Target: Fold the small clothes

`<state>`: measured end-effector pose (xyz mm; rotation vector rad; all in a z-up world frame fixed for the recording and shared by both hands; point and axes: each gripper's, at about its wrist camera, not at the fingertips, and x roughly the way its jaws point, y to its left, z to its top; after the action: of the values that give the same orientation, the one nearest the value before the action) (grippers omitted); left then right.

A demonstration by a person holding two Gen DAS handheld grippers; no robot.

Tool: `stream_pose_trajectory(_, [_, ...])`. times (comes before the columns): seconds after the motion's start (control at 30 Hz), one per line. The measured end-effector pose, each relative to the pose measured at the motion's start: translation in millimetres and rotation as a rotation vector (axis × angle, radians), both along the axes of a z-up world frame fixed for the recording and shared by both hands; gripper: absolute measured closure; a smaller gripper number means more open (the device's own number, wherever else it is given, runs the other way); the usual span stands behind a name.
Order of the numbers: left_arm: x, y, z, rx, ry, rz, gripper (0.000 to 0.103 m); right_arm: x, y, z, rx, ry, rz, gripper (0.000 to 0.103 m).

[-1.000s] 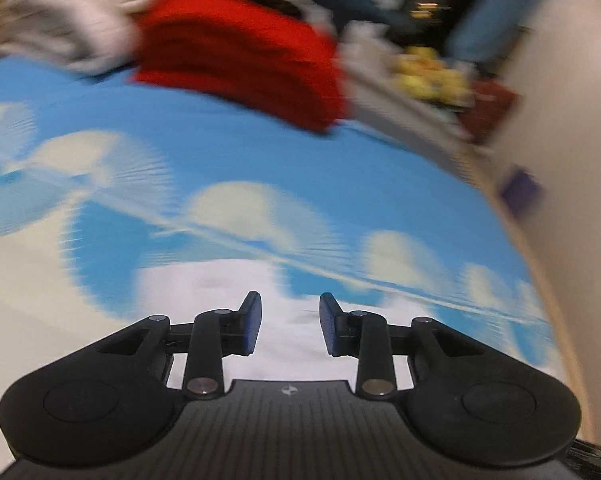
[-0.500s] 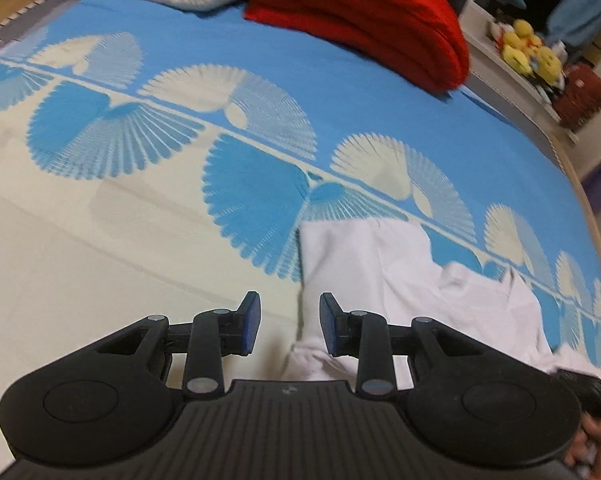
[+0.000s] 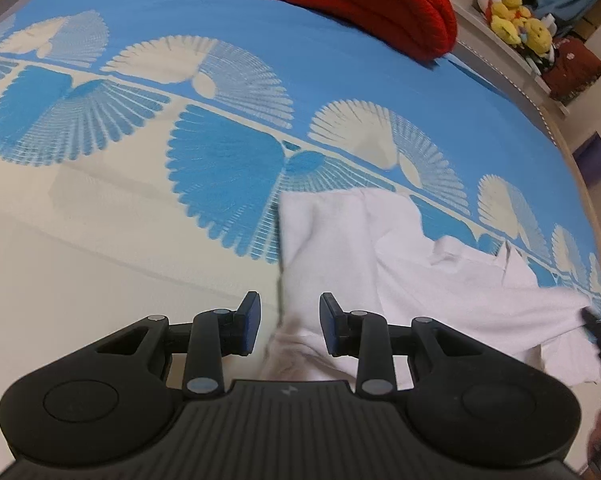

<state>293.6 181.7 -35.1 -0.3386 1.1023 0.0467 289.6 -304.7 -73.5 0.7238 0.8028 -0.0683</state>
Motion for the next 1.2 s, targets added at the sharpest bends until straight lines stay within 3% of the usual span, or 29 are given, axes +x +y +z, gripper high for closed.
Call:
stream_pose_trajectory(0.07, [2,-6,-5,0.004,0.009,-0.021,0.068,-24,-1,19,-0.024,-0.082,-0.011,0.099])
stream_pose_trajectory(0.1, [2,-9,-7,0.007,0.013,-0.028,0.068,-32,-4,15,-0.071,-0.064,-0.034,0.099])
stream_pose_trajectory(0.2, [4,-18,-25,0.019,0.055,-0.045,0.068,-32,-23,-23,-0.220,0.149,-0.085,0.096])
stream_pose_trajectory(0.3, [4,-26,-47,0.058,0.112,-0.075,0.068,-26,-41,-51,-0.217,0.274,-0.042,0.087])
stream_pose_trajectory(0.47, [-1,-28,-70,0.242,0.195,-0.097,0.067,-27,-62,-40,-0.241,0.237,-0.055,0.080])
stream_pose_trajectory(0.57, [-1,-31,-55,0.217,0.140,-0.086,0.068,-30,-84,-35,-0.260,0.218,-0.112,0.080])
stream_pose_trajectory(0.7, [-1,-49,-42,0.133,0.034,-0.155,0.068,-36,-131,-43,-0.188,0.242,-0.215,0.079])
stream_pose_trajectory(0.73, [-1,-52,-47,0.126,0.043,-0.175,0.068,-37,-141,-46,-0.173,0.244,-0.236,0.079])
stream_pose_trajectory(0.8, [1,-60,-70,0.196,0.151,-0.210,0.067,-43,-162,-50,-0.159,0.242,-0.273,0.079])
stream_pose_trajectory(0.83, [0,-61,-77,0.231,0.166,-0.215,0.059,-47,-174,-53,-0.159,0.245,-0.297,0.079])
stream_pose_trajectory(1.1, [5,-66,-72,0.246,0.157,-0.209,0.059,-71,-287,-90,-0.084,0.293,-0.574,0.079])
stream_pose_trajectory(1.2, [6,-66,-71,0.248,0.160,-0.208,0.059,-77,-320,-104,-0.017,0.236,-0.618,0.079])
